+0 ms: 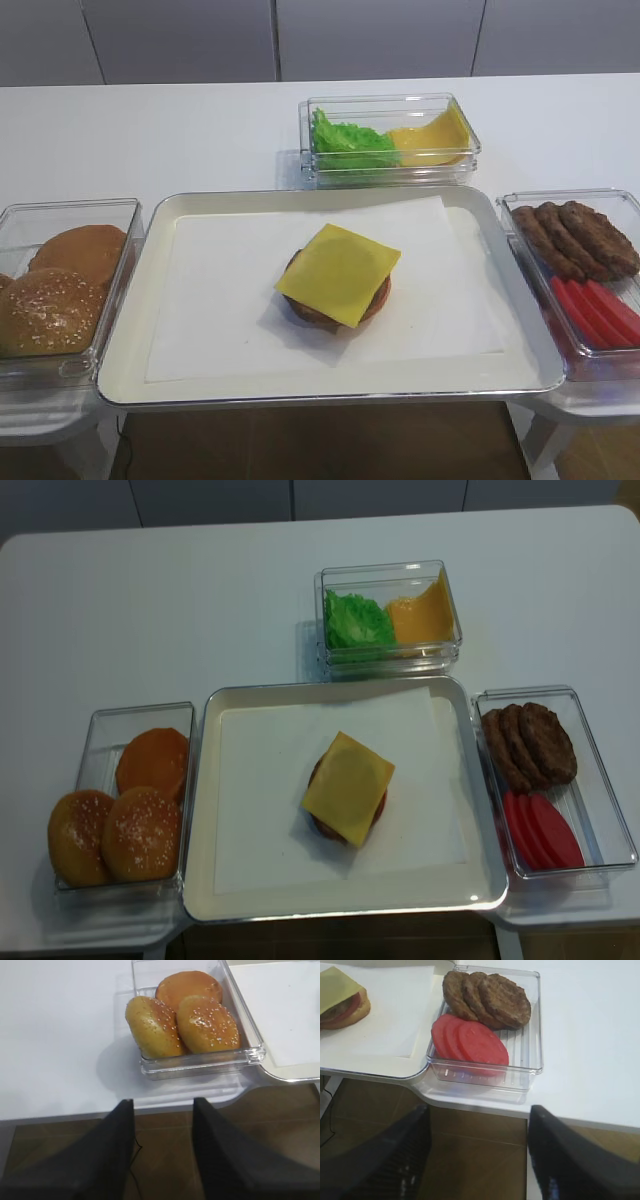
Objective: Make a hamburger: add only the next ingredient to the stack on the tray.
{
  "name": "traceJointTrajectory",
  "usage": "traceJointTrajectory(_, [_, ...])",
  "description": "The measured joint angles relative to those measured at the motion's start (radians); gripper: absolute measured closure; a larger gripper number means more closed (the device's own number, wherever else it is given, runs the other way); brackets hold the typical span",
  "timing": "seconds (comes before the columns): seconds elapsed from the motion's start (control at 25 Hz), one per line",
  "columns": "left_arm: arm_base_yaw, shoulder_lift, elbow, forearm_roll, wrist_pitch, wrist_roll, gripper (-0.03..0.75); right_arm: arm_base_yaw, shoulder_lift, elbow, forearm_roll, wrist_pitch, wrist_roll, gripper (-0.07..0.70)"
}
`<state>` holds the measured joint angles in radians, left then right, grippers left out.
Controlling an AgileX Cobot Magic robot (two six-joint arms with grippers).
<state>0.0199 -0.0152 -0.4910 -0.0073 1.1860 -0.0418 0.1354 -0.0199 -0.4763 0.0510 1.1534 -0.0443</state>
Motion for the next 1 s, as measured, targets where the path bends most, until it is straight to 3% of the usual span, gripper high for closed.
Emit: traceJointTrajectory(1.0, [0.000,0.000,0.000,0.000,0.000,0.000,0.425,0.000,0.000,0.000,0.000,0.000,0.000,0.171])
